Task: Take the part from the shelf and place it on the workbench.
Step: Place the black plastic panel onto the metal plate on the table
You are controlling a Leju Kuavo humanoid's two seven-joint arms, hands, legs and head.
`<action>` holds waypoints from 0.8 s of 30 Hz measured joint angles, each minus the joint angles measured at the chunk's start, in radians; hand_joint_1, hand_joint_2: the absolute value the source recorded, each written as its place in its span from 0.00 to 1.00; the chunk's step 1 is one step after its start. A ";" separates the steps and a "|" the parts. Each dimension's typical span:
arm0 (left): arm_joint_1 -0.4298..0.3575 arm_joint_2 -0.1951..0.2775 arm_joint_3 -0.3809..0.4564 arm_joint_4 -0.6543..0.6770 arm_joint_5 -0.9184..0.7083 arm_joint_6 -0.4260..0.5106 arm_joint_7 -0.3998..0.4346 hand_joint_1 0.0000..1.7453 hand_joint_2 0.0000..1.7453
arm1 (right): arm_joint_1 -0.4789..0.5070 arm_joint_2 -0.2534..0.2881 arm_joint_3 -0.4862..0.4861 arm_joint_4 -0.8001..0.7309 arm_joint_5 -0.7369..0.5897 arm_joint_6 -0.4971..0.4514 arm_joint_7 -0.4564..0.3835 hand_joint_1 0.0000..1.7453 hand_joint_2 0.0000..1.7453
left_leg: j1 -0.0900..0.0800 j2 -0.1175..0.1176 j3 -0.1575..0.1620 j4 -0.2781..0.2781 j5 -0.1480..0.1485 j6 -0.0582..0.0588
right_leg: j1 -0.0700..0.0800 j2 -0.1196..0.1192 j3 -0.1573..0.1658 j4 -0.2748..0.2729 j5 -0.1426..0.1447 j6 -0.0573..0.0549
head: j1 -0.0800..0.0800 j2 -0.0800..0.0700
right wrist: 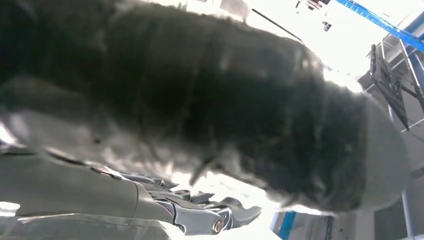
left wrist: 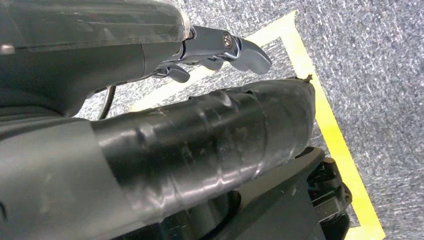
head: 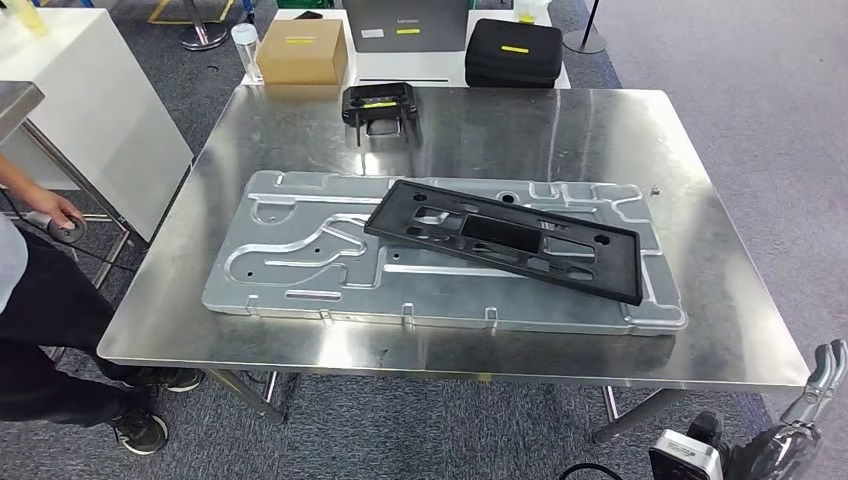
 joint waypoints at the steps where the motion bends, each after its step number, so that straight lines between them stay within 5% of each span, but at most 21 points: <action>1: 0.000 0.000 0.000 0.000 0.000 0.000 0.000 0.00 0.00 | 0.000 0.000 0.000 0.000 0.000 0.000 0.000 0.00 0.00 | 0.002 0.001 -0.004 0.006 -0.006 -0.005 | 0.000 -0.001 -0.002 -0.001 0.004 -0.008 | 0.000 0.000; 3: 0.000 0.000 0.001 0.000 0.000 0.000 0.000 0.00 0.00 | 0.001 0.000 0.000 0.000 -0.001 0.000 0.001 0.00 0.00 | 0.006 0.002 -0.030 0.067 -0.054 -0.015 | -0.001 -0.005 -0.008 -0.005 0.013 -0.024 | 0.000 0.000; 5: 0.000 0.000 0.001 0.000 0.000 0.000 0.000 0.00 0.00 | 0.002 0.000 0.001 0.000 -0.004 0.000 0.002 0.00 0.00 | 0.007 0.004 -0.080 0.193 -0.127 -0.020 | 0.001 -0.009 -0.017 -0.004 0.018 -0.031 | 0.000 0.000; 7: 0.001 0.000 0.001 0.000 -0.001 0.000 0.000 0.00 0.00 | 0.005 -0.001 0.001 0.000 -0.010 0.000 0.003 0.00 0.00 | 0.007 0.004 -0.105 0.273 -0.154 -0.021 | 0.005 -0.013 -0.023 -0.002 0.020 -0.034 | 0.000 0.000; 8: 0.002 0.000 0.001 0.000 -0.001 0.000 0.000 0.00 0.00 | 0.006 -0.001 0.000 0.000 -0.012 0.000 0.004 0.00 0.00 | 0.007 0.004 -0.090 0.259 -0.140 -0.019 | 0.006 -0.013 -0.025 -0.001 0.021 -0.033 | 0.000 0.000; 11: 0.001 0.001 0.001 0.000 -0.001 0.002 0.000 0.00 0.00 | 0.008 -0.001 0.001 0.000 -0.016 0.000 0.004 0.00 0.00 | 0.003 0.003 0.019 0.069 -0.062 -0.003 | 0.010 -0.014 -0.023 0.001 0.022 -0.030 | 0.000 0.000; 13: 0.000 0.002 0.002 0.000 -0.001 0.004 -0.001 0.00 0.00 | 0.008 -0.001 0.000 0.000 -0.018 0.000 0.003 0.00 0.00 | -0.002 0.003 0.053 0.000 -0.049 0.006 | 0.012 -0.013 -0.027 0.002 0.026 -0.020 | 0.000 0.000; 17: 0.001 0.002 0.006 0.000 -0.001 0.005 -0.001 0.00 0.00 | 0.010 -0.002 0.000 -0.001 -0.020 0.000 0.000 0.00 0.00 | 0.001 0.007 0.051 -0.022 -0.032 0.026 | 0.011 -0.011 -0.038 0.016 0.014 0.003 | 0.001 0.000; 21: 0.000 0.002 0.008 0.000 -0.001 0.006 -0.001 0.00 0.00 | 0.017 -0.003 0.001 -0.002 -0.030 0.000 -0.003 0.00 0.00 | 0.000 0.012 0.032 -0.026 -0.016 0.041 | 0.009 -0.009 -0.129 0.229 -0.110 0.012 | 0.001 0.000; 22: 0.001 0.002 0.008 0.000 -0.001 0.006 -0.001 0.00 0.00 | 0.019 -0.003 0.000 -0.002 -0.032 0.000 -0.003 0.00 0.00 | -0.001 0.012 0.028 -0.024 -0.014 0.041 | 0.009 -0.009 -0.138 0.258 -0.114 0.013 | 0.001 0.000; 24: 0.001 0.002 0.008 0.000 -0.001 0.006 -0.001 0.00 0.00 | 0.021 -0.003 0.000 -0.002 -0.033 0.000 -0.003 0.00 0.00 | -0.002 0.012 0.021 -0.018 -0.012 0.039 | 0.009 -0.009 -0.099 0.198 -0.069 0.011 | 0.001 0.000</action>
